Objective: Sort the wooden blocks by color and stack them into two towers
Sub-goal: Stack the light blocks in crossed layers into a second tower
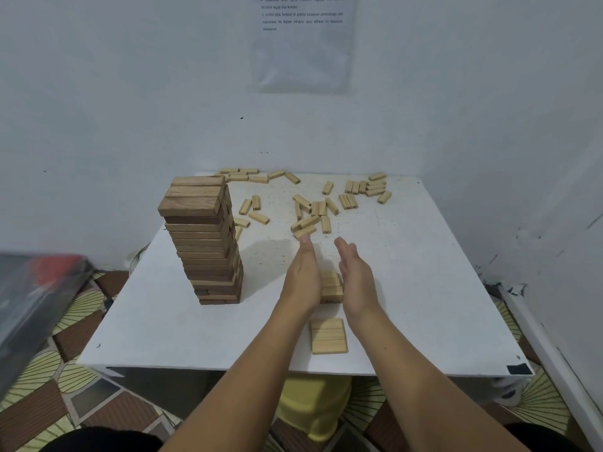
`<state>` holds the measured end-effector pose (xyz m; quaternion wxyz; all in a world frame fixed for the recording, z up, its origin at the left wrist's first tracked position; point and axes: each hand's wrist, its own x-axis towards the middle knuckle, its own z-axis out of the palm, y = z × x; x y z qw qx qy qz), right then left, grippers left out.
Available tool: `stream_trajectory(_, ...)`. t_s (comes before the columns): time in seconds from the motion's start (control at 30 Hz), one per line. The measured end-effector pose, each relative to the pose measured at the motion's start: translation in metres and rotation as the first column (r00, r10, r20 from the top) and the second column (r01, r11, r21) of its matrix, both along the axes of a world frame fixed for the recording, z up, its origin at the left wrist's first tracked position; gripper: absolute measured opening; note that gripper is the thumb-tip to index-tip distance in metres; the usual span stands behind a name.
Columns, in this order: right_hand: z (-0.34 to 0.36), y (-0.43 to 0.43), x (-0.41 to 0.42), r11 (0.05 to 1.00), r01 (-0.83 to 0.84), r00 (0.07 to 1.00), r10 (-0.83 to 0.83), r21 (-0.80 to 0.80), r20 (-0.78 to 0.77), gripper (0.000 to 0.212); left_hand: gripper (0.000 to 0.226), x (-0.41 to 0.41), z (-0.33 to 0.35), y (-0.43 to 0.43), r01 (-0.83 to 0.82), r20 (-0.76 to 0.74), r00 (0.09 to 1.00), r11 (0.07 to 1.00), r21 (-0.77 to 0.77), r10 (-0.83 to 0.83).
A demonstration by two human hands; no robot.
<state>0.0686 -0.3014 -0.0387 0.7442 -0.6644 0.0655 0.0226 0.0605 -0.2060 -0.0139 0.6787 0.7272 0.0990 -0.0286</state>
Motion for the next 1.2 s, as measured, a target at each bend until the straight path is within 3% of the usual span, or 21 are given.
stream_trajectory(0.2, -0.002, 0.008, -0.002, 0.999, -0.006, 1.0, 0.006, -0.033, -0.025, 0.061, 0.067, 0.003, -0.009, -0.009, 0.029, 0.01, 1.0, 1.0, -0.003, -0.029)
stream_trajectory(0.6, 0.0, 0.002, -0.002, 1.0, 0.004, 1.0, -0.004, -0.026, -0.005, 0.048, 0.068, 0.006, -0.008, 0.002, 0.042, 0.035, 0.999, 0.999, 0.009, -0.042)
stream_trajectory(0.87, 0.003, -0.026, -0.011, 0.997, 0.056, 0.998, -0.057, -0.06, -0.019, 0.042, 0.054, -0.043, -0.003, 0.035, 0.061, 0.142, 0.985, 0.974, 0.22, -0.093)
stream_trajectory(1.03, 0.009, -0.047, -0.042, 0.935, 0.076, 0.997, -0.06, -0.346, 0.059, 0.043, 0.049, -0.087, -0.009, 0.057, 0.095, 0.108, 0.977, 0.832, 0.547, -0.183)
stream_trajectory(1.1, 0.009, -0.053, -0.052, 0.895, 0.093, 0.995, -0.071, -0.437, 0.067, 0.037, 0.047, -0.094, -0.01, 0.062, 0.13, 0.098, 0.967, 0.784, 0.608, -0.236)
stream_trajectory(1.2, 0.01, -0.058, -0.062, 0.904, 0.098, 0.995, -0.085, -0.415, 0.048, 0.034, 0.048, -0.097, -0.003, 0.064, 0.127, 0.086, 0.971, 0.788, 0.603, -0.223)
